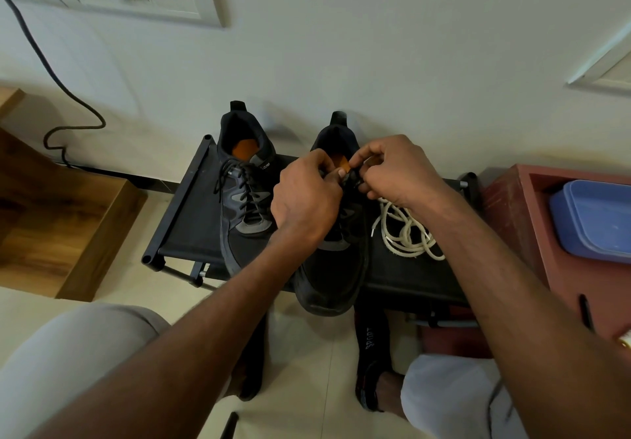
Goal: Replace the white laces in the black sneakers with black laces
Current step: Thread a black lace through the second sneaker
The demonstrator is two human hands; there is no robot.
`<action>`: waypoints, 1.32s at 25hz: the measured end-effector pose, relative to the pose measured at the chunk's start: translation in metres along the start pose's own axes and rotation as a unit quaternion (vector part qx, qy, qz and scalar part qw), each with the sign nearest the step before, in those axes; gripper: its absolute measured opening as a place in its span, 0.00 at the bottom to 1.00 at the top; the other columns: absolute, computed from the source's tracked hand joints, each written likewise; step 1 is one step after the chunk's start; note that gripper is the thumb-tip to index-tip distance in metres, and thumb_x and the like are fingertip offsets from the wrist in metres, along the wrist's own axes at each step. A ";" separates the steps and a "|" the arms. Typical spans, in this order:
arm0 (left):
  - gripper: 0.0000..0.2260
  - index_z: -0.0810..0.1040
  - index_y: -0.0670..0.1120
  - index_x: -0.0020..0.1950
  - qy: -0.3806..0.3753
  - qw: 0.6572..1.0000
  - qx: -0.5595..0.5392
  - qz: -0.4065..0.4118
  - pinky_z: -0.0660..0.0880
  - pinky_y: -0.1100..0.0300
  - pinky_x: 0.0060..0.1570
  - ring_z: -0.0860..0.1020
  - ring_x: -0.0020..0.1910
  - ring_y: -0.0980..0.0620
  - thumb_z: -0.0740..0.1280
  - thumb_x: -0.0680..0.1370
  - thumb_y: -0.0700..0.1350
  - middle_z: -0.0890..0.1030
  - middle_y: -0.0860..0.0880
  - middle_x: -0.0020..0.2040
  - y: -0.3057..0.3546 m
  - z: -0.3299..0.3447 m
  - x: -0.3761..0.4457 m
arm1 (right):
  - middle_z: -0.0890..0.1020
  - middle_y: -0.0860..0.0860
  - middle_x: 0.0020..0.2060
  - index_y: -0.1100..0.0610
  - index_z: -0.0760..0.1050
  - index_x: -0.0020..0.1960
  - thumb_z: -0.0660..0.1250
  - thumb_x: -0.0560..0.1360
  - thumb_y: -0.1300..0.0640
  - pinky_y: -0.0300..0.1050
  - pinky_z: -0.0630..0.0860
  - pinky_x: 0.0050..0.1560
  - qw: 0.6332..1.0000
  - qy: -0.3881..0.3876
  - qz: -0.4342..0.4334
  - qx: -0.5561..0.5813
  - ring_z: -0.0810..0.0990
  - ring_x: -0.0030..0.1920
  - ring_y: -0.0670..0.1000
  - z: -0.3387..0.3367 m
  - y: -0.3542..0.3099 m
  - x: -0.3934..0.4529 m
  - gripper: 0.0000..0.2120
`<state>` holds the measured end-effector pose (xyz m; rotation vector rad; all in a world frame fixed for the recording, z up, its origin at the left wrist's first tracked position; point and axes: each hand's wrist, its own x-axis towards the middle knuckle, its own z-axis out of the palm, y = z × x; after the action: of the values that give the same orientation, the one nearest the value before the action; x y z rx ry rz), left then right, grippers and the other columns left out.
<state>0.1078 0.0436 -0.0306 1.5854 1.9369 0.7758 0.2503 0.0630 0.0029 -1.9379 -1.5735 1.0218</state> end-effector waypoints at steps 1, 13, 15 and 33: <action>0.05 0.78 0.55 0.48 -0.003 1.000 0.000 0.007 0.68 0.59 0.31 0.77 0.38 0.57 0.69 0.81 0.55 0.79 0.55 0.43 0.000 0.002 -0.001 | 0.85 0.52 0.43 0.50 0.84 0.49 0.65 0.73 0.69 0.56 0.87 0.46 1.000 0.001 0.002 0.000 0.88 0.39 0.53 0.000 0.000 0.000 0.17; 0.16 0.82 0.47 0.44 -0.061 0.988 -0.142 -0.007 0.69 0.55 0.31 0.73 0.30 0.50 0.66 0.83 0.57 0.79 0.46 0.34 0.003 0.002 0.002 | 0.86 0.52 0.44 0.49 0.84 0.49 0.67 0.74 0.69 0.52 0.87 0.46 1.000 -0.001 0.004 -0.004 0.88 0.41 0.51 -0.006 0.000 0.001 0.15; 0.18 0.84 0.48 0.46 -0.044 0.994 -0.097 0.038 0.70 0.56 0.33 0.77 0.35 0.47 0.64 0.83 0.60 0.80 0.42 0.37 -0.002 0.000 0.007 | 0.86 0.50 0.41 0.49 0.85 0.45 0.70 0.75 0.65 0.53 0.86 0.49 0.998 0.015 -0.011 -0.057 0.87 0.41 0.51 -0.007 0.004 0.002 0.11; 0.13 0.82 0.56 0.56 -0.063 0.985 0.086 0.134 0.75 0.50 0.48 0.76 0.46 0.49 0.61 0.83 0.61 0.74 0.51 0.48 -0.021 -0.023 0.017 | 0.87 0.52 0.34 0.56 0.85 0.40 0.77 0.69 0.58 0.53 0.86 0.48 0.994 -0.011 0.052 -0.097 0.88 0.38 0.52 -0.024 -0.005 -0.005 0.03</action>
<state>0.0744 0.0543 -0.0295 1.9798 1.7612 0.6058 0.2651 0.0624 0.0234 -2.1659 -1.6535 0.9637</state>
